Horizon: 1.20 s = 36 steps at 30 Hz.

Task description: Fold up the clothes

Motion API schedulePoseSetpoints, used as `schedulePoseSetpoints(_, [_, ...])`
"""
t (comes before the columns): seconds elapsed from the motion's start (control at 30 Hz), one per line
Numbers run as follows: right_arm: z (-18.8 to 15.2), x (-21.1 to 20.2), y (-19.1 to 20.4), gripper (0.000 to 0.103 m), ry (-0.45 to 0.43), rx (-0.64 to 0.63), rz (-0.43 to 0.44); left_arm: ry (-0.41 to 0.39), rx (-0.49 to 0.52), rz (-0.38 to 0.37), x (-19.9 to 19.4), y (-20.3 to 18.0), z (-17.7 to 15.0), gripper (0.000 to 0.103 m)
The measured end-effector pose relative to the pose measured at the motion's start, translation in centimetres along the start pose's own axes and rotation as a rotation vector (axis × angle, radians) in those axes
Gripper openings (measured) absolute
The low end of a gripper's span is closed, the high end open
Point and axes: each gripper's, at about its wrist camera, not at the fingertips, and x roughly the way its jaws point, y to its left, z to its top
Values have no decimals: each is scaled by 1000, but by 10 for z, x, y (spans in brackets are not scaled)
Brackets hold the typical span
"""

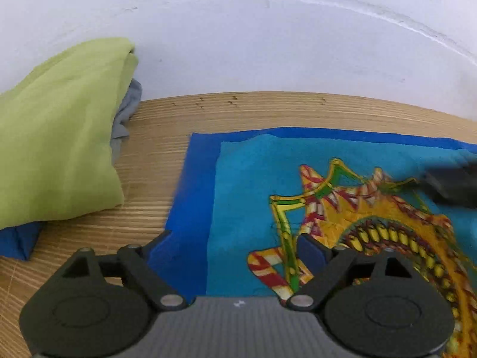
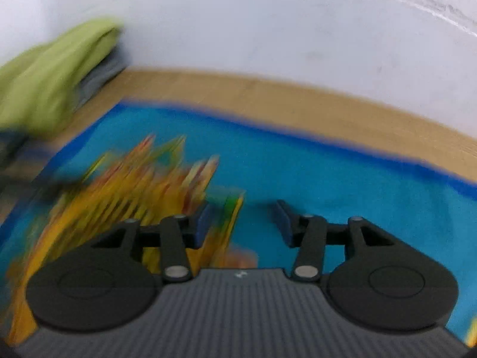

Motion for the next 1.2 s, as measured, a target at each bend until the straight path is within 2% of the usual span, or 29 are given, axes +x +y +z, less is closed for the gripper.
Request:
schedulePoseSetpoints(0.1, [39, 46, -4, 52, -45, 77, -76, 2, -9, -123, -10, -12, 1, 88])
schedulePoseSetpoints(0.17, [54, 57, -12, 52, -48, 175, -113, 32, 6, -211, -15, -27, -1, 88])
schedulePoseSetpoints(0.2, [57, 53, -18, 52, -55, 233, -115, 51, 19, -249, -17, -36, -4, 88])
schedulePoseSetpoints(0.27, [49, 27, -33, 53, -71, 336, -40, 75, 49, -300, -22, -51, -11, 88])
schedulePoseSetpoints(0.33, [32, -9, -45, 53, -41, 382, 10, 84, 97, -326, -30, -66, -19, 88])
schedulePoseSetpoints(0.4, [9, -50, -54, 53, -5, 398, 35, 81, 150, -330, -40, -78, -29, 88])
schedulePoseSetpoints(0.53, [-62, -145, -46, 54, 20, 361, 0, 85, 213, -342, -61, -88, -45, 88])
schedulePoseSetpoints(0.63, [-121, -218, -35, 54, 35, 284, -143, 121, 216, -364, -78, -92, -61, 88])
schedulePoseSetpoints(0.7, [-157, -253, -27, 54, 64, 291, -225, 160, 216, -378, -85, -98, -75, 88])
schedulePoseSetpoints(0.73, [-174, -266, -26, 54, 91, 309, -240, 179, 219, -384, -89, -102, -83, 88])
schedulePoseSetpoints(0.8, [-203, -280, -28, 54, 127, 364, -273, 213, 228, -390, -97, -112, -98, 88])
schedulePoseSetpoints(0.9, [-234, -289, -31, 54, 138, 437, -306, 207, 257, -383, -106, -127, -113, 88])
schedulePoseSetpoints(0.97, [-256, -299, -40, 53, 131, 459, -326, 194, 282, -334, -110, -137, -120, 88])
schedulePoseSetpoints(1.07, [-285, -311, -53, 55, 127, 444, -440, 161, 319, -233, -112, -145, -127, 94])
schedulePoseSetpoints(1.1, [-284, -309, -56, 55, 119, 441, -424, 168, 301, -221, -111, -144, -127, 93])
schedulePoseSetpoints(1.17, [-281, -306, -63, 58, 103, 436, -391, 192, 229, -219, -112, -143, -119, 80])
schedulePoseSetpoints(1.2, [-279, -304, -66, 57, 95, 433, -375, 185, 194, -241, -114, -146, -115, 80])
